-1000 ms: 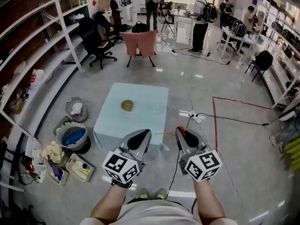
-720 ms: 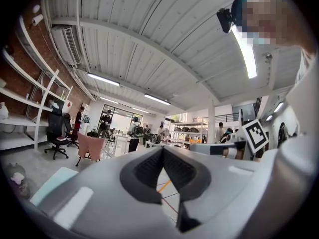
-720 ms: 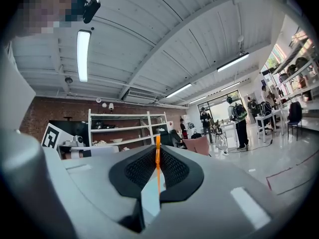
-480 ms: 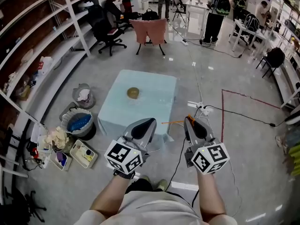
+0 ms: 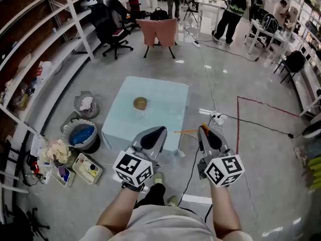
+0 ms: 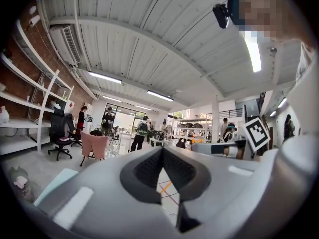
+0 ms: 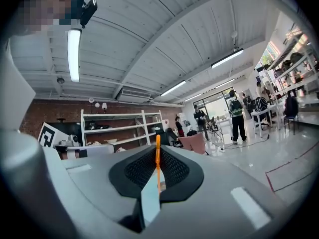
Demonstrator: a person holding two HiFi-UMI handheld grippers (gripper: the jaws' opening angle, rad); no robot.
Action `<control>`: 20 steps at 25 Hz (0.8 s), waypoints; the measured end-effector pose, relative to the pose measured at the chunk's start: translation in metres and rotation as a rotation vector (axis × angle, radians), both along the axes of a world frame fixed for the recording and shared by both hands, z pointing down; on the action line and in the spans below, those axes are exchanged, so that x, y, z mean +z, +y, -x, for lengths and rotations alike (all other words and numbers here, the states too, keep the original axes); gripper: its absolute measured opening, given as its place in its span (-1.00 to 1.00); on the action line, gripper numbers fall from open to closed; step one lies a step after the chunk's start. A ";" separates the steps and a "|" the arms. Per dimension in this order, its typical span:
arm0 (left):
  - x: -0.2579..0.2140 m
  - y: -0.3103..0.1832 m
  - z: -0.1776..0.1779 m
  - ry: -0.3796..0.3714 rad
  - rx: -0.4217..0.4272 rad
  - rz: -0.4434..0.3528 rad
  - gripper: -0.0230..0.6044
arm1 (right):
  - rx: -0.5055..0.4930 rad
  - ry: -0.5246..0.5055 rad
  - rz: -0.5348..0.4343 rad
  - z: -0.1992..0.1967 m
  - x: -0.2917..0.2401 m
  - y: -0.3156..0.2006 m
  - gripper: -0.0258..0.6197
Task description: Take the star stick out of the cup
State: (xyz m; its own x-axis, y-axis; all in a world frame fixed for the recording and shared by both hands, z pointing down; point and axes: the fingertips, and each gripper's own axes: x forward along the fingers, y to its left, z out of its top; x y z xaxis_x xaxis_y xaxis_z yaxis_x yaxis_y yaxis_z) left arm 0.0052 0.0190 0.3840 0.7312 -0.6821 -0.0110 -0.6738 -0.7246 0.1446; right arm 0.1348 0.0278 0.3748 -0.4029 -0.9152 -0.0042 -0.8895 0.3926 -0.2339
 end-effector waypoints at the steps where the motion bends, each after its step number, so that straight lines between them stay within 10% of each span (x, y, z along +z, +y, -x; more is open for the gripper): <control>1: 0.002 -0.010 0.002 0.001 0.001 0.000 -0.91 | 0.005 0.004 0.003 0.001 0.002 -0.009 -0.83; 20: 0.061 -0.205 0.012 -0.028 0.111 0.074 -0.91 | 0.152 0.105 0.088 0.016 0.059 -0.187 -0.83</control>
